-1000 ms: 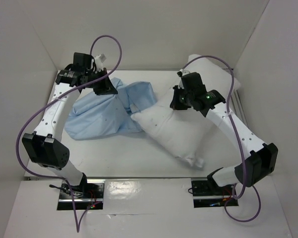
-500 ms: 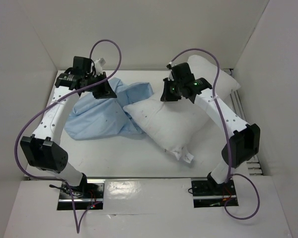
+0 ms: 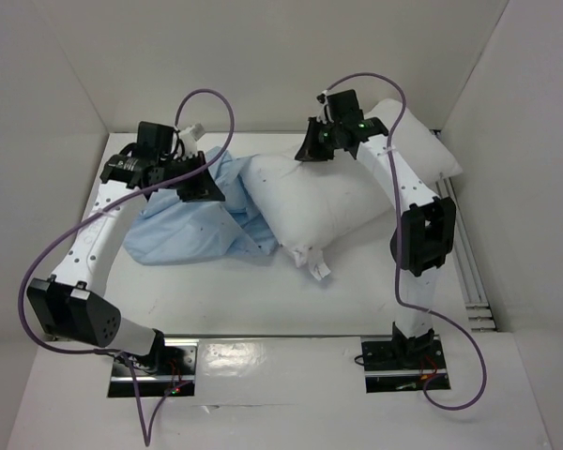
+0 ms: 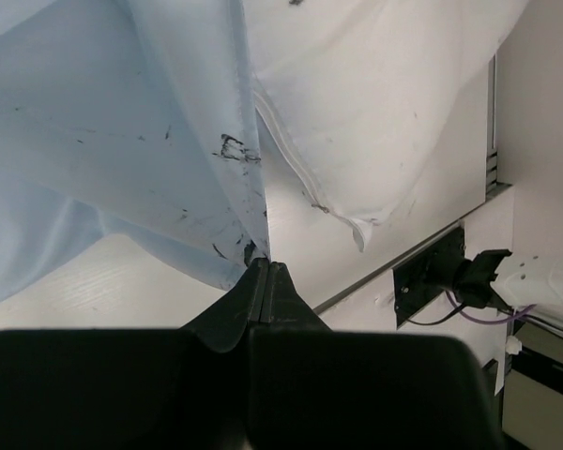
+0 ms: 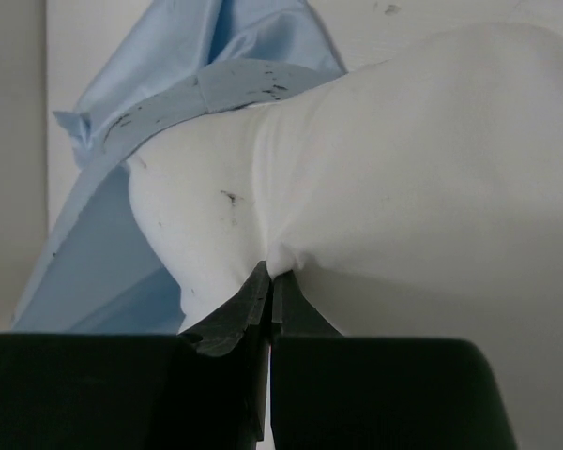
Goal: Put the pillow into the pillowcase
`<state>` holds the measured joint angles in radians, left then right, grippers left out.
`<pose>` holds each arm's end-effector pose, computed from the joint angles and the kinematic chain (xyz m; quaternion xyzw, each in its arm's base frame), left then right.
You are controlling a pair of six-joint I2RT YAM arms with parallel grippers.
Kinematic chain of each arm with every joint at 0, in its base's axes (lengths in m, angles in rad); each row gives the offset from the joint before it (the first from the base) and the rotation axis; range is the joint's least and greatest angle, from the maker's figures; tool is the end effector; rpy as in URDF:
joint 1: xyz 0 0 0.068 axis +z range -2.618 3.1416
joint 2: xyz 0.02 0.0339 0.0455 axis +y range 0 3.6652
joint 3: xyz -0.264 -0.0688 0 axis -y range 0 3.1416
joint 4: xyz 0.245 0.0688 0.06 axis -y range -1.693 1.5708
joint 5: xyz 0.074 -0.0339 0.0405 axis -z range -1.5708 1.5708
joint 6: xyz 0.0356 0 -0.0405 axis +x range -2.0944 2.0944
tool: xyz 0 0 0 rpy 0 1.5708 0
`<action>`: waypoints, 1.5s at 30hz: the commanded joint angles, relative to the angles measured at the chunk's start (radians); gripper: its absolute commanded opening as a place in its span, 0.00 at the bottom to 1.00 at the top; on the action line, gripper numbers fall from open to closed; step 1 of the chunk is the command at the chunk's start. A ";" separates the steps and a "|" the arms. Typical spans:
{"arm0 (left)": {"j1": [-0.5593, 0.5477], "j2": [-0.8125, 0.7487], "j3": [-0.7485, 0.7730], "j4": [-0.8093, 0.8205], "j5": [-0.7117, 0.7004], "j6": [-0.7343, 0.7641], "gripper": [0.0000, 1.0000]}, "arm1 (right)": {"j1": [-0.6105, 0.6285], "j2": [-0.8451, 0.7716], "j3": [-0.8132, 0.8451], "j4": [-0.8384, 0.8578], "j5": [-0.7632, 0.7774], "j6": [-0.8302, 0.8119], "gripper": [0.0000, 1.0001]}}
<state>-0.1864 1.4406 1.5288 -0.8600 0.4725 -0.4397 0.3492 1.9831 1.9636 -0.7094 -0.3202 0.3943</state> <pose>0.2920 -0.0716 0.3829 -0.0228 0.9000 -0.3216 0.2934 0.4212 0.1653 0.3388 -0.0448 0.9023 0.2821 0.3230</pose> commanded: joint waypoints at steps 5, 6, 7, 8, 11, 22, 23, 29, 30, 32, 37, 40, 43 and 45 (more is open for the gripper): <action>-0.041 -0.062 -0.015 0.003 0.040 0.056 0.00 | -0.075 -0.003 0.014 0.270 -0.190 0.298 0.00; -0.053 -0.072 -0.024 -0.011 0.040 0.056 0.00 | -0.084 -0.012 0.003 0.322 -0.191 0.323 0.00; -0.062 -0.072 -0.024 -0.011 0.031 0.056 0.00 | -0.084 -0.012 0.003 0.336 -0.191 0.346 0.00; -0.062 -0.083 -0.035 -0.011 0.031 0.056 0.00 | -0.084 -0.012 0.003 0.352 -0.163 0.369 0.00; -0.082 -0.083 -0.035 -0.011 0.041 0.036 0.00 | -0.059 -0.021 -0.048 0.438 -0.099 0.451 0.00; -0.101 -0.028 0.010 0.010 0.063 0.022 0.00 | 0.072 0.068 -0.158 0.682 0.055 0.551 0.06; -0.101 -0.017 0.010 0.010 0.063 0.022 0.00 | 0.073 0.054 -0.158 0.662 0.055 0.522 0.26; -0.101 0.021 0.021 0.033 0.028 -0.007 0.00 | 0.073 -0.222 -0.319 0.518 0.128 0.279 0.93; -0.101 0.032 0.021 0.047 0.028 -0.017 0.00 | 0.073 -0.262 -0.328 0.478 0.168 0.200 0.96; -0.101 0.041 0.021 0.047 0.028 -0.017 0.00 | 0.073 -0.381 -0.382 0.346 0.225 0.132 1.00; -0.101 0.041 0.021 0.056 0.008 -0.027 0.00 | 0.073 -0.576 -0.577 0.148 0.259 0.020 1.00; -0.101 0.041 0.021 0.056 -0.004 -0.027 0.00 | 0.073 -0.671 -0.722 0.131 0.102 0.009 1.00; -0.091 0.041 0.011 0.056 -0.005 -0.027 0.00 | 0.097 -0.672 -0.825 0.192 -0.026 0.031 1.00; -0.091 0.031 0.011 0.056 -0.014 -0.027 0.00 | 0.097 -0.661 -0.877 0.240 -0.066 0.058 1.00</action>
<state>-0.2821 1.4849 1.5112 -0.8330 0.4644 -0.4530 0.4335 1.2892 1.1500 -0.4702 -0.2626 0.4515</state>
